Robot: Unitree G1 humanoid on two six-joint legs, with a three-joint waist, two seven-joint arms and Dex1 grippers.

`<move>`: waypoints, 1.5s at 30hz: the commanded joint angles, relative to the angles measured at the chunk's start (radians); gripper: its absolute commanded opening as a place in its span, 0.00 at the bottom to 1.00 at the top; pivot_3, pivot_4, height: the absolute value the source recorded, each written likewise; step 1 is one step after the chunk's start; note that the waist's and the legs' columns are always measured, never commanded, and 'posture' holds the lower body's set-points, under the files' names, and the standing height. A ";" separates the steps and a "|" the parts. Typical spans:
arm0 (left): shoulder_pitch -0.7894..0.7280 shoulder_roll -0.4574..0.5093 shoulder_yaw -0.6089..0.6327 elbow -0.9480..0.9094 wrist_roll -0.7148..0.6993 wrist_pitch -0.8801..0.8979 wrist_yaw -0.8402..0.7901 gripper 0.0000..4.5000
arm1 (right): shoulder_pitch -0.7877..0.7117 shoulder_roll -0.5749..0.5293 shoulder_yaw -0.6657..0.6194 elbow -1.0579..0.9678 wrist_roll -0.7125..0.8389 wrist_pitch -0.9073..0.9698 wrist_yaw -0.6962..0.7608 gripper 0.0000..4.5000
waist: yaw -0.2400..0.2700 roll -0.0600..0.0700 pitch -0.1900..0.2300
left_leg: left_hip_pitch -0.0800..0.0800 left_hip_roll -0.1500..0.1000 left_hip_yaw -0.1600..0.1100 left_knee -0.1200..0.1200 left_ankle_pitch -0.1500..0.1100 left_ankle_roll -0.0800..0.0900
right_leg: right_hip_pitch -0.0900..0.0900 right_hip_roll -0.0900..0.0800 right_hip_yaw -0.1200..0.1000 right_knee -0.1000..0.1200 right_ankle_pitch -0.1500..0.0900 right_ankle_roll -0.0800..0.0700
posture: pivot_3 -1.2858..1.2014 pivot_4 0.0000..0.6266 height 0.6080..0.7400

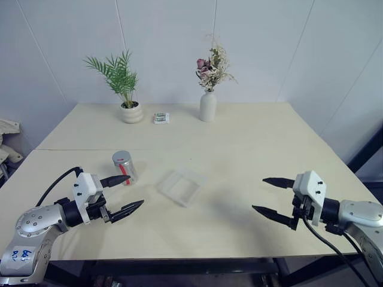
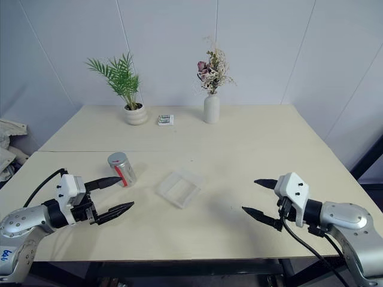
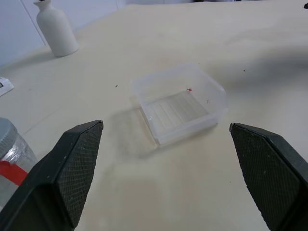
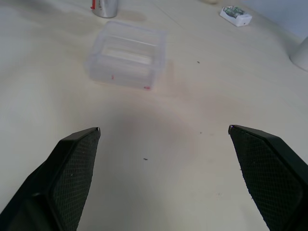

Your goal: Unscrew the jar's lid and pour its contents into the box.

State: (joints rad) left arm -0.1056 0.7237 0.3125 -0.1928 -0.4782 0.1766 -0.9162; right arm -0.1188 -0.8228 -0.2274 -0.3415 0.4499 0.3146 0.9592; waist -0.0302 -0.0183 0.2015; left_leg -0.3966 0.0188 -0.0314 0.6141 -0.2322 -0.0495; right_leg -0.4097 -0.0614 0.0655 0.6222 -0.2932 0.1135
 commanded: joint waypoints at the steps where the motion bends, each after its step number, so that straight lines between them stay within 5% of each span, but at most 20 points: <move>1: 0.023 0.016 0.037 -0.047 -0.002 0.001 0.018 1.00 | -0.038 -0.003 -0.019 -0.017 0.017 -0.002 -0.010 1.00 | -0.001 0.000 0.000 | 0.000 0.000 0.000 0.000 0.000 0.000 | 0.000 0.000 0.000 0.000 0.000 0.000 | 0.52 0.24 1.00; 11: 0.187 -0.135 0.124 -0.135 0.091 -0.009 0.309 1.00 | -0.255 0.105 0.125 0.056 0.030 0.017 -0.009 1.00 | -0.001 -0.001 0.000 | 0.004 0.001 0.003 0.000 0.000 0.000 | 0.002 0.000 0.004 0.001 -0.001 -0.003 | 0.52 0.24 1.00; 15: 0.108 -0.303 0.092 -0.112 0.194 -0.017 0.579 1.00 | -0.394 0.175 0.185 0.124 0.030 0.019 0.000 1.00 | 0.004 -0.002 0.000 | 0.006 0.000 0.003 0.001 0.000 0.000 | 0.004 0.000 0.004 0.000 0.000 -0.002 | 0.52 0.24 1.00; 22: -0.066 -0.435 -0.037 0.058 0.311 -0.063 0.710 1.00 | -0.530 0.256 0.238 0.197 0.018 0.025 0.009 1.00 | 0.005 -0.004 0.000 | 0.006 -0.001 0.002 0.003 0.001 0.001 | 0.007 0.000 0.003 0.000 0.006 0.007 | 0.52 0.24 1.00; 45: -0.379 -0.396 -0.060 0.535 0.404 -0.279 0.843 1.00 | -0.448 0.289 0.223 0.137 0.012 0.021 -0.068 1.00 | 0.003 -0.005 -0.001 | 0.004 -0.001 0.001 0.000 -0.001 0.000 | 0.003 0.000 0.002 0.000 0.007 0.009 | 0.52 0.24 1.00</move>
State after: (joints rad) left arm -0.4628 0.3107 0.2540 0.3382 -0.0815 -0.0660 -0.0671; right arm -0.5675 -0.5372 0.0267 -0.1590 0.4489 0.3492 0.8986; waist -0.0274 -0.0231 0.2007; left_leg -0.3928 0.0176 -0.0302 0.6141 -0.2331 -0.0497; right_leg -0.4067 -0.0612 0.0674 0.6226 -0.2862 0.1221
